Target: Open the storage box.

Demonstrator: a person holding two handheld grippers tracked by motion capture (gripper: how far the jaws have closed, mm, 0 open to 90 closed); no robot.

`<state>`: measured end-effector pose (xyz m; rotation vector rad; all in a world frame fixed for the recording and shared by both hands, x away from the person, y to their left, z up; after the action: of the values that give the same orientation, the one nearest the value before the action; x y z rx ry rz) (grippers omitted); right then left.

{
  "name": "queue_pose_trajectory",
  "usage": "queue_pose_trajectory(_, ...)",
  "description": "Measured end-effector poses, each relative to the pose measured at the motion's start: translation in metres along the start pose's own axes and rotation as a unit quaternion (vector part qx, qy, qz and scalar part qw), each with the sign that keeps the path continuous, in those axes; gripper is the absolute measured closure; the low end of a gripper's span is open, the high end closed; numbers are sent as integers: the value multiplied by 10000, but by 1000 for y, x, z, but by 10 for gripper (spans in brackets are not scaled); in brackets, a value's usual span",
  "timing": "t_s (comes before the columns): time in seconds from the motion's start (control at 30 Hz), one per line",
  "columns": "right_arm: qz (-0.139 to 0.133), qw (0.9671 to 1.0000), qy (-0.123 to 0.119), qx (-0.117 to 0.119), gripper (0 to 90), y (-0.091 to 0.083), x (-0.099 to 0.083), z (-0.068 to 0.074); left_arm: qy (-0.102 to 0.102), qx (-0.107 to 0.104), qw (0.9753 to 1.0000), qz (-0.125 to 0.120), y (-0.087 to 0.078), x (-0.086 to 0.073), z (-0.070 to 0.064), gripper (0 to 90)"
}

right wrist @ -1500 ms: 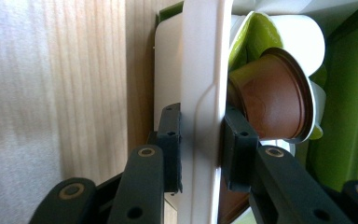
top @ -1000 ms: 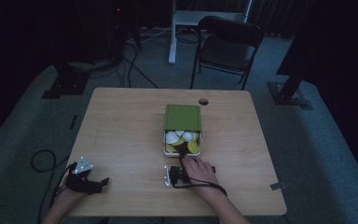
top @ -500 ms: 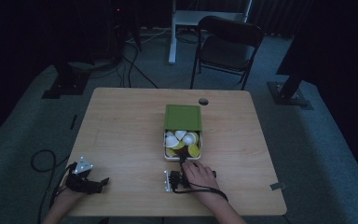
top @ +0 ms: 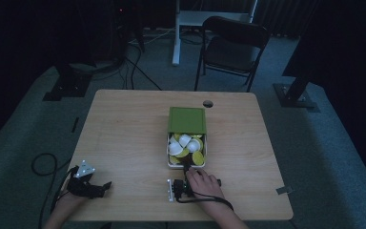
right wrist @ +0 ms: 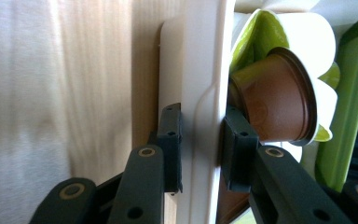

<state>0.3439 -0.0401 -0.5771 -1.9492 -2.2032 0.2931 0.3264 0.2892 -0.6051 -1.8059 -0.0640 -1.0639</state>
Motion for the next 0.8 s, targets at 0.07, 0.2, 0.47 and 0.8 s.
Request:
queue_pose_trajectory(0.07,-18,10000,-33,2,724,-2,1,2,2,0,10000,2,0,0,0,0)
queue_pose_trajectory(0.2,21,10000,-23,-7,725,-5,1,3,0,0,10000,0,0,0,0,0)
queue_pose_trajectory(0.47,8,10000,-14,-17,724,-11,1,4,0,0,10000,0,0,0,0,0)
queue_pose_trajectory(0.8,-7,10000,-22,62,725,-21,1,6,0,0,10000,0,0,0,0,0)
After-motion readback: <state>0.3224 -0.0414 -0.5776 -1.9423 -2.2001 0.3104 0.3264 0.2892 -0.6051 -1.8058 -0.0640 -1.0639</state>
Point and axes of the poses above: each handheld gripper's, and its own axes: y roughly forward along the jaws, x roughly out of its top, z roughly to its left, the point moved 8 cm from there along y, roughly forward along the jaws, and after that the axes turned 10 degrees about -x, right-handed, at the moved point
